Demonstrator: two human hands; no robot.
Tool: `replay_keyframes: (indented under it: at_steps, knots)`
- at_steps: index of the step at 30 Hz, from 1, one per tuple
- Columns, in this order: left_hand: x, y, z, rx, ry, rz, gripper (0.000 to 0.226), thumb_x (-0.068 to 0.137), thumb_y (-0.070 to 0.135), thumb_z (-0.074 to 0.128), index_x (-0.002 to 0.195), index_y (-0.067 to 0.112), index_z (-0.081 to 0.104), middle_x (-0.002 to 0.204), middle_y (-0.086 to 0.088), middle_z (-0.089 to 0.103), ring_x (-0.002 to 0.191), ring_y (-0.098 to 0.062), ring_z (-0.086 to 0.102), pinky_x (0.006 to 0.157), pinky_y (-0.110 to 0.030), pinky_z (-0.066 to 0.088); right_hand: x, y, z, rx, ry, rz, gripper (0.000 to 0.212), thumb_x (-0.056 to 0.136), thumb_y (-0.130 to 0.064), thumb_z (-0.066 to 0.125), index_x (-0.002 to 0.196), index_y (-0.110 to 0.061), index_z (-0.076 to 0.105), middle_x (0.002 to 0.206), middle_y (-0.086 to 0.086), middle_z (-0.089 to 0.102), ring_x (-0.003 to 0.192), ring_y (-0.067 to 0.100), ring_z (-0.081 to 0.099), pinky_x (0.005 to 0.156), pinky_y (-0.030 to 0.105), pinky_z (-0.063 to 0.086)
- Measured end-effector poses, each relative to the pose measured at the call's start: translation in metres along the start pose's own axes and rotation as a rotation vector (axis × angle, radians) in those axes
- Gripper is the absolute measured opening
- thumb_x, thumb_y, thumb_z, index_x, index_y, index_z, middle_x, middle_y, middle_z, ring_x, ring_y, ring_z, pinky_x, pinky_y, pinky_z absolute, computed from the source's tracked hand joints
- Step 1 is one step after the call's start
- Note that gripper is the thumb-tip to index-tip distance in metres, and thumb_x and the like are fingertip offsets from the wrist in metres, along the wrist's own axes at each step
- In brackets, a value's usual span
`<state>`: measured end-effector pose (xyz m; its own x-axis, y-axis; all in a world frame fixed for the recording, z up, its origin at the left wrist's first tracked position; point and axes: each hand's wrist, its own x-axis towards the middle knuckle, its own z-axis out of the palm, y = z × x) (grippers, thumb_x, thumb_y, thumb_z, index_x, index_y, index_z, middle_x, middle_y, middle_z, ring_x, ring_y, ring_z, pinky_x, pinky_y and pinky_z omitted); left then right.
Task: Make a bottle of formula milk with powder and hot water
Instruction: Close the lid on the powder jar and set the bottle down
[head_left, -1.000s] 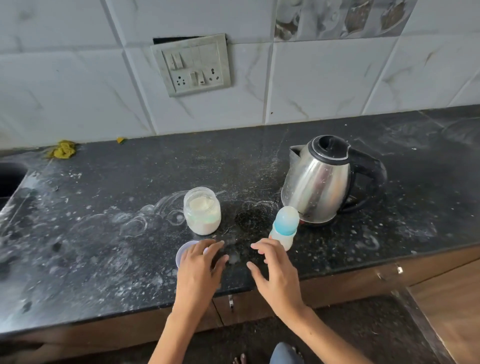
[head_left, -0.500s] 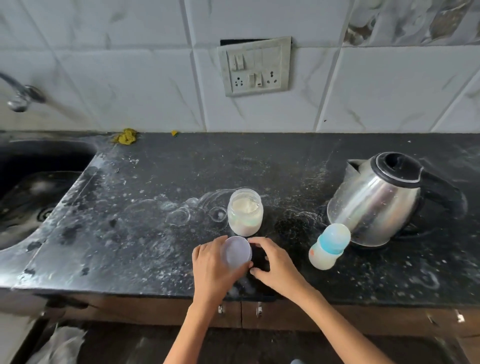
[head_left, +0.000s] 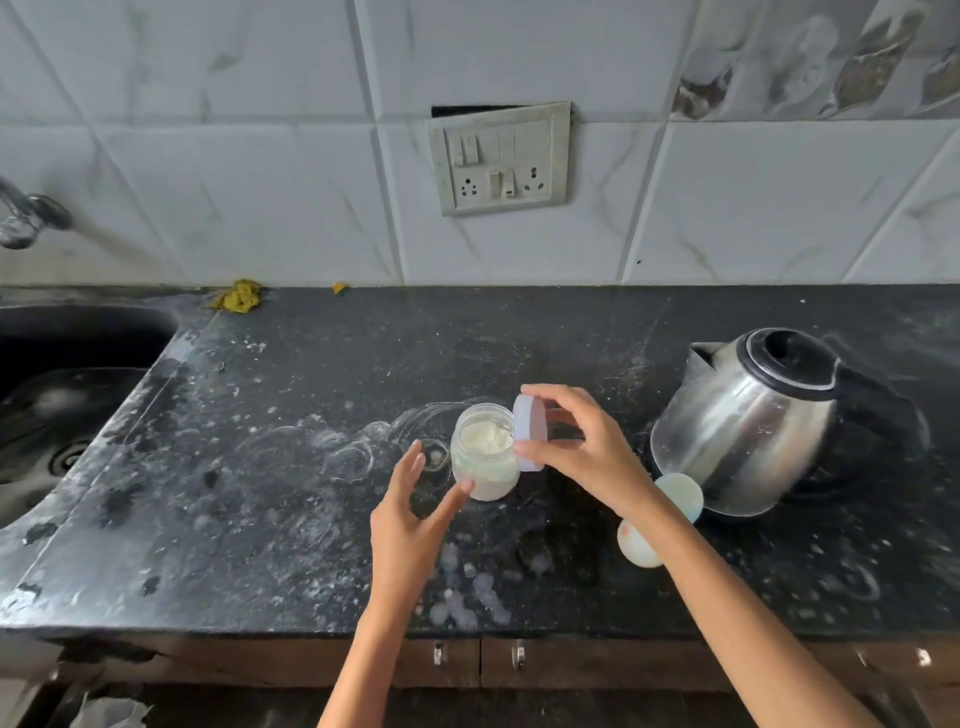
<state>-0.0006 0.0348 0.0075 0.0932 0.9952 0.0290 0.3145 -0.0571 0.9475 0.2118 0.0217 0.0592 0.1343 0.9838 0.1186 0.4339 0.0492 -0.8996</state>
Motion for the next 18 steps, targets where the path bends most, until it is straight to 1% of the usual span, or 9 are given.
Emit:
replay_keyframes:
  at_steps: [2, 3, 5, 6, 7, 9, 10, 14, 18]
  knots:
    - [0.012, -0.005, 0.013, 0.142, -0.017, 0.047, 0.099, 0.061, 0.065, 0.074, 0.144, 0.029, 0.035, 0.144, 0.006, 0.046, 0.130, -0.003, 0.041, 0.110, -0.037, 0.037, 0.016, -0.005, 0.001, -0.151, -0.037, -0.006, 0.059, 0.074, -0.031, 0.083, 0.127, -0.039, 0.057, 0.127, -0.005, 0.049, 0.113, 0.009, 0.052, 0.096, 0.036, 0.052]
    - [0.018, -0.005, 0.021, 0.190, -0.019, 0.066, 0.106, 0.056, 0.071, 0.072, 0.144, 0.027, 0.034, 0.145, 0.005, 0.045, 0.132, -0.006, 0.040, 0.112, -0.040, 0.035, 0.024, -0.007, 0.003, -0.206, -0.070, 0.004, 0.062, 0.074, -0.031, 0.083, 0.129, -0.037, 0.056, 0.127, -0.003, 0.048, 0.113, 0.011, 0.050, 0.097, 0.035, 0.049]
    - [0.030, -0.003, 0.035, 0.217, -0.012, 0.075, 0.111, 0.048, 0.077, 0.068, 0.142, 0.026, 0.037, 0.141, 0.005, 0.048, 0.130, -0.013, 0.043, 0.110, -0.046, 0.035, 0.036, -0.009, 0.010, -0.287, -0.125, 0.037, 0.066, 0.073, -0.031, 0.083, 0.132, -0.034, 0.054, 0.128, -0.002, 0.047, 0.116, 0.014, 0.049, 0.098, 0.032, 0.045]
    - [0.036, -0.002, 0.041, 0.213, -0.008, 0.083, 0.108, 0.047, 0.076, 0.068, 0.138, 0.027, 0.039, 0.136, 0.007, 0.052, 0.126, -0.010, 0.045, 0.107, -0.047, 0.036, 0.040, -0.009, 0.013, -0.320, -0.141, 0.050, 0.068, 0.072, -0.032, 0.083, 0.133, -0.032, 0.053, 0.128, -0.002, 0.048, 0.117, 0.016, 0.050, 0.097, 0.032, 0.044]
    - [0.040, -0.002, 0.044, 0.204, -0.004, 0.093, 0.102, 0.046, 0.074, 0.070, 0.134, 0.029, 0.043, 0.129, 0.010, 0.056, 0.120, -0.002, 0.046, 0.105, -0.047, 0.036, 0.045, -0.009, 0.016, -0.351, -0.151, 0.060, 0.069, 0.071, -0.033, 0.083, 0.132, -0.029, 0.053, 0.128, -0.002, 0.048, 0.117, 0.017, 0.050, 0.097, 0.033, 0.044]
    - [0.044, -0.001, 0.048, 0.176, 0.018, 0.101, 0.090, 0.047, 0.068, 0.073, 0.125, 0.030, 0.049, 0.113, 0.018, 0.057, 0.101, 0.019, 0.035, 0.102, -0.048, 0.037, 0.050, -0.010, 0.019, -0.411, -0.169, 0.071, 0.068, 0.069, -0.035, 0.082, 0.131, -0.028, 0.054, 0.128, -0.002, 0.049, 0.116, 0.018, 0.051, 0.096, 0.034, 0.046]
    - [0.045, -0.001, 0.048, 0.168, 0.043, 0.105, 0.086, 0.048, 0.064, 0.075, 0.122, 0.029, 0.050, 0.107, 0.021, 0.055, 0.096, 0.023, 0.032, 0.100, -0.049, 0.039, 0.051, -0.011, 0.020, -0.434, -0.175, 0.074, 0.068, 0.069, -0.035, 0.082, 0.130, -0.028, 0.055, 0.128, -0.002, 0.050, 0.116, 0.017, 0.052, 0.095, 0.033, 0.046]
    - [0.040, -0.006, 0.043, 0.184, 0.087, 0.152, 0.080, 0.045, 0.062, 0.074, 0.114, 0.026, 0.057, 0.096, 0.033, 0.050, 0.100, 0.030, 0.032, 0.093, -0.049, 0.043, 0.051, -0.018, 0.024, -0.488, -0.247, 0.039, 0.067, 0.068, -0.033, 0.082, 0.130, -0.029, 0.057, 0.128, 0.000, 0.051, 0.113, 0.018, 0.053, 0.089, 0.028, 0.046]
    - [0.037, -0.018, 0.035, 0.209, 0.098, 0.166, 0.080, 0.044, 0.063, 0.075, 0.113, 0.027, 0.058, 0.098, 0.031, 0.051, 0.101, 0.023, 0.036, 0.095, -0.045, 0.041, 0.049, -0.023, 0.032, -0.545, -0.320, 0.005, 0.069, 0.068, -0.033, 0.082, 0.132, -0.027, 0.057, 0.129, 0.000, 0.055, 0.114, 0.019, 0.054, 0.083, 0.024, 0.039]
